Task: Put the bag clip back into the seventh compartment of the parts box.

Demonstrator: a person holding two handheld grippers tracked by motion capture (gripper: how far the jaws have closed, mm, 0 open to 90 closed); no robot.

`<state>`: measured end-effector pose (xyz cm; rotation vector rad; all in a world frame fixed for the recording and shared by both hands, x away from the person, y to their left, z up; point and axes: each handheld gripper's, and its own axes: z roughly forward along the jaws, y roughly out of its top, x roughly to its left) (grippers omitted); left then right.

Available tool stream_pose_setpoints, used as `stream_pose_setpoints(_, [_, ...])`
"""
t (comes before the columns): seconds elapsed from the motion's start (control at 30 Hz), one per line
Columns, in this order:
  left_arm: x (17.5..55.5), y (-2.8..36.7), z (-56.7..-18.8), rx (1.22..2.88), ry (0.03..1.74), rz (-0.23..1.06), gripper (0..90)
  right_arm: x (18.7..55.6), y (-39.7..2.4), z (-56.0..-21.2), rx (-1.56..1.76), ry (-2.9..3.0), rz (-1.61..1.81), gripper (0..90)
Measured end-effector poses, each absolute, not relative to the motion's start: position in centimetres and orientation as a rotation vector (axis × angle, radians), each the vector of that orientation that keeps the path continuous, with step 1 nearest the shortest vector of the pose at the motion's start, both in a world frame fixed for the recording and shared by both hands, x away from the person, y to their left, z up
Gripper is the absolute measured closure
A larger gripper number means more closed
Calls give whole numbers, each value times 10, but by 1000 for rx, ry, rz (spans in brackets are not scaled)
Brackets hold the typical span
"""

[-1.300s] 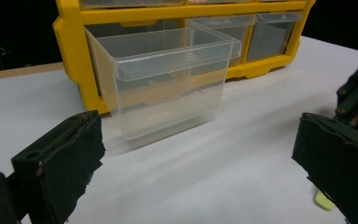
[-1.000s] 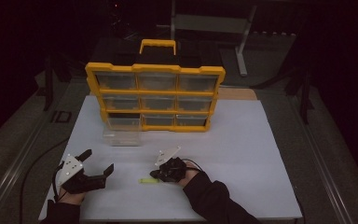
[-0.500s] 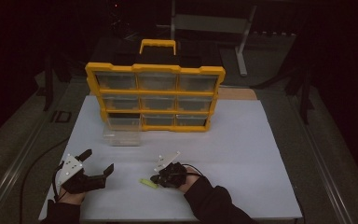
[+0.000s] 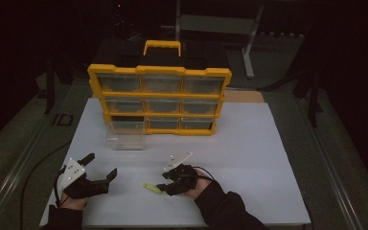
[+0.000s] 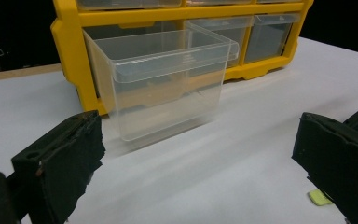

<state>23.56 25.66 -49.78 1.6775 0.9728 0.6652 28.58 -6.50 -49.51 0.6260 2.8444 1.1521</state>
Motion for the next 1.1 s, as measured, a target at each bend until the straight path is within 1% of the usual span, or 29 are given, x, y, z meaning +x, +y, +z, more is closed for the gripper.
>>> stream_pose_setpoints(0.13, [236,256,-498,1674,973,666,13,281,-62,-489,628,2851,1174,388])
stream_pose_setpoints(0.23, [236,256,-498,1677,973,667,13,278,-60,-483,619,2855,1196,287])
stream_pose_setpoints(0.27, [236,256,-498,1677,974,667,13,277,-58,-480,617,2851,1199,233])
stream_pose_setpoints(0.37, [236,257,-498,1672,976,669,13,274,-55,-474,618,2840,1203,131])
stream_pose_setpoints(0.43, [236,257,-498,1673,975,670,13,273,-54,-471,606,2843,1227,116])
stream_pose_setpoints(0.47, [235,257,-498,1673,975,671,13,273,-54,-469,602,2842,1242,94])
stream_pose_setpoints(0.6, [235,257,-497,1672,972,672,13,272,-51,-463,542,2836,1260,95])
stream_pose_setpoints(0.7, [235,256,-497,1672,970,672,14,272,-49,-460,552,2810,1255,127])
stream_pose_setpoints(0.8, [235,256,-497,1672,970,671,13,274,-45,-459,560,2822,1251,134])
stream_pose_setpoints(0.97, [235,257,-497,1671,971,670,13,272,-35,-462,532,2808,1212,140])
stream_pose_setpoints(1.03, [235,257,-497,1671,970,670,13,272,-30,-466,527,2813,1180,172])
stream_pose_setpoints(1.1, [235,257,-497,1673,970,672,13,272,-27,-470,525,2815,1174,178])
